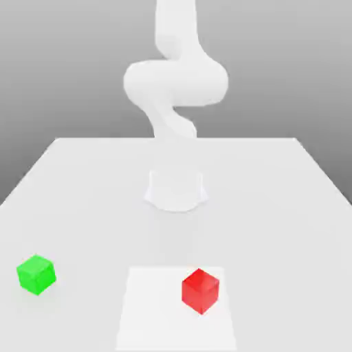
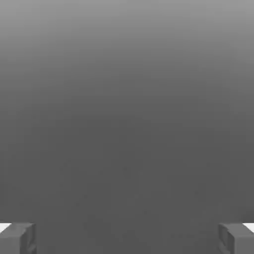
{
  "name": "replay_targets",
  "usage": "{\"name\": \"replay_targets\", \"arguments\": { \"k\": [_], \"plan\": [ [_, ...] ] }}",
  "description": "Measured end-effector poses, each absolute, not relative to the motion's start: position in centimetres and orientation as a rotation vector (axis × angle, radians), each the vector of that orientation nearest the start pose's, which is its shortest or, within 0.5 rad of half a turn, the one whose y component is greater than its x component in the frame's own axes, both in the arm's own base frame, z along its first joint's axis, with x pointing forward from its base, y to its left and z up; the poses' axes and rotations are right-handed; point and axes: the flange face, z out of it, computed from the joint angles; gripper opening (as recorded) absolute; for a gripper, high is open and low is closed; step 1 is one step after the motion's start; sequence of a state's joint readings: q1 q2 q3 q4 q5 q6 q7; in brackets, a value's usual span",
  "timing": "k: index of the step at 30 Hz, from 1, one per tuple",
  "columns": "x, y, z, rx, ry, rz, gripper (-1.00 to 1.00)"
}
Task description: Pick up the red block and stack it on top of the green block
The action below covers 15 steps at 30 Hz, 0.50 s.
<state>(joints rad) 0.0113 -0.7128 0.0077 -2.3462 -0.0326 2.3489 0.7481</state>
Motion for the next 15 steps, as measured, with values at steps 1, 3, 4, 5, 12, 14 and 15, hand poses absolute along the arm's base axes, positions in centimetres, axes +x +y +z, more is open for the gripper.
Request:
{"name": "replay_targets", "arguments": {
  "k": [1, 3, 4, 5, 12, 14, 15],
  "plan": [
    [39.5, 1.1, 63.7, -2.634, 0.923, -0.938, 0.0],
    [41.7, 1.6, 59.0, -2.744, 0.845, -0.868, 0.0],
    [42.6, 1.8, 56.7, -2.794, 0.804, -0.83, 0.0],
    [43.3, 2.0, 54.4, -2.841, 0.762, -0.791, 0.0],
    [44.9, 3.1, 38.1, -3.085, 0.415, -0.457, 0.0],
    [44.3, 3.4, 33.7, -3.123, 0.304, -0.35, 0.0],
    [43.8, 3.6, 31.6, -3.136, 0.247, -0.295, 0.0]
  ]
}}
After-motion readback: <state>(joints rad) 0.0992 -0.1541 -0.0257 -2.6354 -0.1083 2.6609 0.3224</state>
